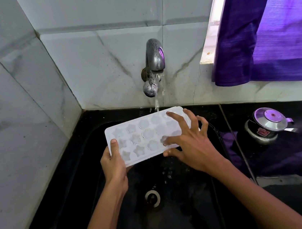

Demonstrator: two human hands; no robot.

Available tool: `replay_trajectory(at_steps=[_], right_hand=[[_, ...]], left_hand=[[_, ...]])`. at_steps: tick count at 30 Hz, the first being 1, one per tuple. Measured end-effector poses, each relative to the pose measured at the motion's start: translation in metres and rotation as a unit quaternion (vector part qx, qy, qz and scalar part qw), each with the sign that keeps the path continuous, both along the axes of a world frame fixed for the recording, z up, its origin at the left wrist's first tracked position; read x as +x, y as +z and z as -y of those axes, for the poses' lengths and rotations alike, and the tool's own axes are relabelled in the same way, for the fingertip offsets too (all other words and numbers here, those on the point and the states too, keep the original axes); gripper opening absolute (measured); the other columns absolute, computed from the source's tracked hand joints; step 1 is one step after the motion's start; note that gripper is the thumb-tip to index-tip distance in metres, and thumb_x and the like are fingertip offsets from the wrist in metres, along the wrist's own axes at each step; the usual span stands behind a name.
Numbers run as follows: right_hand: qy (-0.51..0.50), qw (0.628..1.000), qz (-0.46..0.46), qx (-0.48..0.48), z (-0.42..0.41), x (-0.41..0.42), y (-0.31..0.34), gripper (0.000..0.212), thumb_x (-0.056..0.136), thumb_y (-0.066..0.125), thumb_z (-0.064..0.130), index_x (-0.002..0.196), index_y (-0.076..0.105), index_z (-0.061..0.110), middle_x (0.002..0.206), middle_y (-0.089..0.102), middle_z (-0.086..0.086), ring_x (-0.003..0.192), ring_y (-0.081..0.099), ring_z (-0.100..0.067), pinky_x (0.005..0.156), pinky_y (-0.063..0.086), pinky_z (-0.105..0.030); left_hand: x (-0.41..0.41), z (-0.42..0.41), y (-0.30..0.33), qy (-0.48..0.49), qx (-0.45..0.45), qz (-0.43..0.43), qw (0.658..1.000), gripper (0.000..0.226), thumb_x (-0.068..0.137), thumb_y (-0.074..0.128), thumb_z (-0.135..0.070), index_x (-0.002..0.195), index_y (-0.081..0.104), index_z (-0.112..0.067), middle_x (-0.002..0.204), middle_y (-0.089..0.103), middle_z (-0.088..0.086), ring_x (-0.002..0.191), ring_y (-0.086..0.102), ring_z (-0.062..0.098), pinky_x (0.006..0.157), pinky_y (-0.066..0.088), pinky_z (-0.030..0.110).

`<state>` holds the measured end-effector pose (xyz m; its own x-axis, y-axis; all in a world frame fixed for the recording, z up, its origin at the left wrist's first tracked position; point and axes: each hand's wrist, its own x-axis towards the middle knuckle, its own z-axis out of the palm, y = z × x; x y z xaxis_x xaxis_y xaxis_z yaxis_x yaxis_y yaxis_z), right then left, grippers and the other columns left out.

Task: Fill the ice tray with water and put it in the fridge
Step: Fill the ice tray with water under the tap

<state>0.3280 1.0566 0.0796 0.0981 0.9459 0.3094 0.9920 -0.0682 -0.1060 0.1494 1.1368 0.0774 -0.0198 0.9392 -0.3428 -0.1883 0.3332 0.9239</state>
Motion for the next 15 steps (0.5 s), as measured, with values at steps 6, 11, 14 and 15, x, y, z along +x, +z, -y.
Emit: replay_trajectory(at_steps=[6, 11, 14, 15], right_hand=[[-0.03, 0.999, -0.021, -0.036, 0.006, 0.006, 0.005, 0.047, 0.065, 0.043, 0.078, 0.089, 0.068, 0.046, 0.153, 0.023, 0.0, 0.139, 0.003, -0.033, 0.104, 0.006, -0.054], [-0.014, 0.992, -0.049, -0.114, 0.011, 0.008, 0.019, 0.039, 0.068, 0.063, 0.068, 0.097, 0.071, 0.043, 0.158, 0.0, 0.013, 0.138, -0.024, -0.021, 0.11, -0.007, -0.052], [-0.02, 0.981, -0.132, -0.139, 0.008, 0.015, 0.035, 0.039, 0.045, 0.075, 0.07, 0.072, 0.072, 0.041, 0.152, 0.007, 0.023, 0.138, -0.018, -0.013, 0.108, -0.009, -0.045], [-0.022, 0.975, -0.171, -0.143, 0.005, 0.016, 0.04, 0.039, 0.042, 0.076, 0.07, 0.067, 0.07, 0.041, 0.151, 0.011, 0.024, 0.139, -0.016, -0.012, 0.108, -0.007, -0.046]], left_hand=[[0.003, 0.002, -0.003, -0.028, -0.013, 0.009, 0.999, 0.019, 0.097, 0.045, -0.034, 0.097, 0.059, -0.021, 0.094, 0.068, 0.003, 0.082, 0.067, 0.018, 0.067, 0.056, 0.036], [0.004, 0.0, -0.005, -0.056, -0.034, 0.005, 0.998, 0.028, 0.097, 0.045, -0.035, 0.112, 0.058, -0.015, 0.1, 0.069, 0.007, 0.087, 0.067, 0.023, 0.067, 0.056, 0.037], [0.005, 0.003, -0.007, -0.076, -0.041, 0.003, 0.996, 0.03, 0.097, 0.044, -0.035, 0.114, 0.058, -0.014, 0.102, 0.069, 0.009, 0.088, 0.068, 0.024, 0.065, 0.056, 0.036], [0.005, 0.004, -0.008, -0.081, -0.04, 0.003, 0.996, 0.03, 0.097, 0.044, -0.035, 0.113, 0.059, -0.014, 0.103, 0.069, 0.009, 0.088, 0.068, 0.024, 0.065, 0.056, 0.036]])
